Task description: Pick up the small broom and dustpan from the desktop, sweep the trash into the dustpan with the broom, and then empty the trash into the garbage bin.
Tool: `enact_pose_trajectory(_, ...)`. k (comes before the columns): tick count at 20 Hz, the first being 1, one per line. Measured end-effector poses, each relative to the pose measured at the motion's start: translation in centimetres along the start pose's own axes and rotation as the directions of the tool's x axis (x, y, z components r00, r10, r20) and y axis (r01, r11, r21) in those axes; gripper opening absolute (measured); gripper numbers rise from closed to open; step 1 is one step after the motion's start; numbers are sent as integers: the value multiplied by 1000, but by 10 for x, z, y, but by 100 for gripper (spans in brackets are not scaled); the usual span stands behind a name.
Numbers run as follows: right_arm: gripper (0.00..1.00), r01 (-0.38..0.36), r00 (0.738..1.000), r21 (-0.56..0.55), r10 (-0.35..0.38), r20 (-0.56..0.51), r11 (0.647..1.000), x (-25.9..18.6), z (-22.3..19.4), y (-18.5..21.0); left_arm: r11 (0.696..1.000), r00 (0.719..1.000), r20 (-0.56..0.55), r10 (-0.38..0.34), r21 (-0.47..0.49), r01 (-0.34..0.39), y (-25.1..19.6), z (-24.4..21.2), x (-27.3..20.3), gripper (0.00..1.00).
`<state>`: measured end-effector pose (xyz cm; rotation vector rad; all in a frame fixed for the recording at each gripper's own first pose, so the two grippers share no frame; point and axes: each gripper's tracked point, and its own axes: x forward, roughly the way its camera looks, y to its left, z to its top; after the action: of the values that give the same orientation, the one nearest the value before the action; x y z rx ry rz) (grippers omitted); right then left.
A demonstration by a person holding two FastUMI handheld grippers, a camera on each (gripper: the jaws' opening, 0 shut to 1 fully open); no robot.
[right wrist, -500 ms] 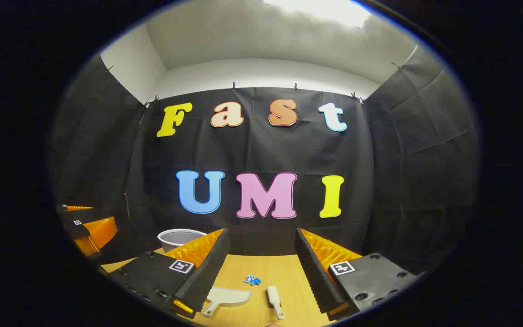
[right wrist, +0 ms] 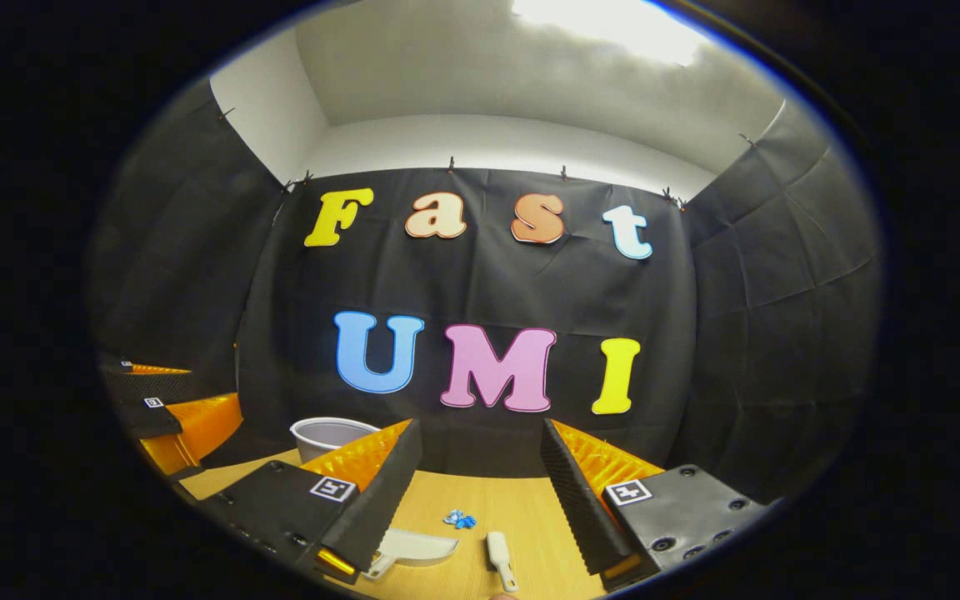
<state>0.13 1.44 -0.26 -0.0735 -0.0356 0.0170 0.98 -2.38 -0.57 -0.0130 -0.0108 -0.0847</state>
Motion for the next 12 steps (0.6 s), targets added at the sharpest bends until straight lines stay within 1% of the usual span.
enact_pose_trajectory(3,94,9,1000,-2,-9,11,1000,3,2,-4,1000,1000,-17,-25,0,25,-8,-8,9,76)
enact_pose_trajectory(4,95,8,1000,-3,-8,9,1000,4,0,-4,1000,999,-25,-21,5,21,-7,-8,13,76)
enact_pose_trajectory(5,94,-1,1000,-8,1,0,1000,5,-2,-4,1000,999,-32,-18,5,18,-7,-11,15,76)
enact_pose_trajectory(8,95,10,1000,-25,-10,-14,1000,9,-9,-11,998,998,-34,-58,-14,58,-20,-16,23,76)
enact_pose_trajectory(10,95,2,1000,-14,-3,-27,1000,11,-12,-10,999,998,-47,-49,-18,49,-17,-23,32,76)
enact_pose_trajectory(12,94,8,1000,-28,-9,-19,1000,13,-9,-16,998,997,-47,-61,-25,59,-23,-24,36,76)
